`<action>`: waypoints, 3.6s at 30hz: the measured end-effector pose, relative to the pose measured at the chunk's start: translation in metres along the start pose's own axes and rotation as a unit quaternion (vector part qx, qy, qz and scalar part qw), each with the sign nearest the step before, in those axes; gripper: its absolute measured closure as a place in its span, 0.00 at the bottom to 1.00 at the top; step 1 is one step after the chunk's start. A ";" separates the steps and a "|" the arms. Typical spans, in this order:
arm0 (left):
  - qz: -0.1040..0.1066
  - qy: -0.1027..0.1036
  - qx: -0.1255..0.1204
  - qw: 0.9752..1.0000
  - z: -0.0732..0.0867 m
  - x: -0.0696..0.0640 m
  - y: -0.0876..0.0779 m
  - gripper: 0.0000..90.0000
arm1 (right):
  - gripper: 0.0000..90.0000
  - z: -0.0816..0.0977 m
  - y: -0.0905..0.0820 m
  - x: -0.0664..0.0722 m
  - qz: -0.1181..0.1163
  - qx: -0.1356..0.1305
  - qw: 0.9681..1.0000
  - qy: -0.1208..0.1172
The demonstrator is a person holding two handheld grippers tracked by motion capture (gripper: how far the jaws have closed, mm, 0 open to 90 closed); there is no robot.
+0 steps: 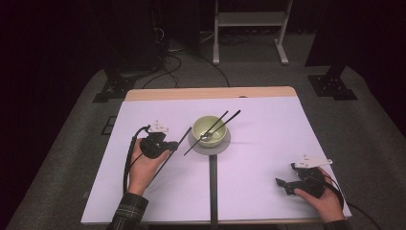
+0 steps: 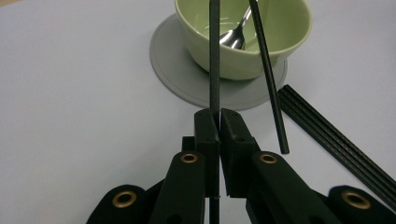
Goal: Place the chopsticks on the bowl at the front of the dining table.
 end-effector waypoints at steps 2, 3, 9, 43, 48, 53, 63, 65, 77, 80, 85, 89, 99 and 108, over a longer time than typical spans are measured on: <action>-0.001 -0.001 0.001 1.000 -0.004 0.001 0.000 0.96 | 0.13 0.000 0.000 0.000 0.000 0.000 1.000 0.000; 0.001 0.000 0.000 1.000 -0.006 0.001 0.000 0.96 | 0.13 0.000 0.000 0.000 0.000 0.000 1.000 0.000; 0.003 0.004 -0.002 1.000 -0.018 0.003 0.001 0.96 | 0.13 0.000 0.000 0.000 0.000 0.000 1.000 0.000; 0.014 0.013 0.003 1.000 -0.082 0.008 0.039 0.96 | 0.13 0.000 0.000 0.000 0.000 0.000 1.000 0.000; 0.016 0.007 -0.001 1.000 -0.088 0.011 0.047 0.96 | 0.13 0.000 0.000 0.000 -0.001 -0.001 1.000 0.000; 0.015 0.005 0.002 1.000 -0.093 0.013 0.056 0.96 | 0.13 0.000 0.000 0.000 0.000 0.000 1.000 0.001; 0.016 -0.002 0.003 1.000 -0.105 0.015 0.070 0.96 | 0.13 0.000 0.000 0.000 -0.001 0.000 1.000 0.001; 0.016 -0.003 0.004 1.000 -0.106 0.015 0.073 0.96 | 0.13 0.000 0.000 0.000 -0.001 -0.001 1.000 0.001; 0.020 -0.019 0.006 1.000 -0.108 0.017 0.091 0.96 | 0.14 0.000 0.000 0.000 -0.001 -0.001 1.000 0.001; 0.019 -0.020 0.006 1.000 -0.110 0.016 0.093 0.96 | 0.13 0.000 0.000 0.000 -0.001 -0.001 1.000 0.001; 0.019 -0.018 0.009 1.000 -0.113 0.015 0.097 0.96 | 0.13 0.000 0.000 0.000 -0.001 -0.001 1.000 0.001; 0.019 -0.020 0.013 1.000 -0.112 0.015 0.102 0.96 | 0.13 0.000 0.000 0.000 -0.001 -0.001 1.000 0.001; 0.017 -0.023 0.026 0.999 -0.108 0.014 0.109 0.96 | 0.13 0.000 0.000 0.000 -0.001 -0.001 1.000 0.001; 0.018 -0.026 0.024 0.999 -0.105 0.014 0.110 0.96 | 0.13 0.000 0.000 0.000 -0.001 -0.001 1.000 0.001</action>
Point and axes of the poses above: each handheld gripper's, and its own axes: y roughly forward along the jaws, z roughly out of its underside, x roughly to its left, the point moved 1 cm from there along y, roughly forward along the jaws, and after that the axes turned 10 degrees about y, right-handed, at the moved point
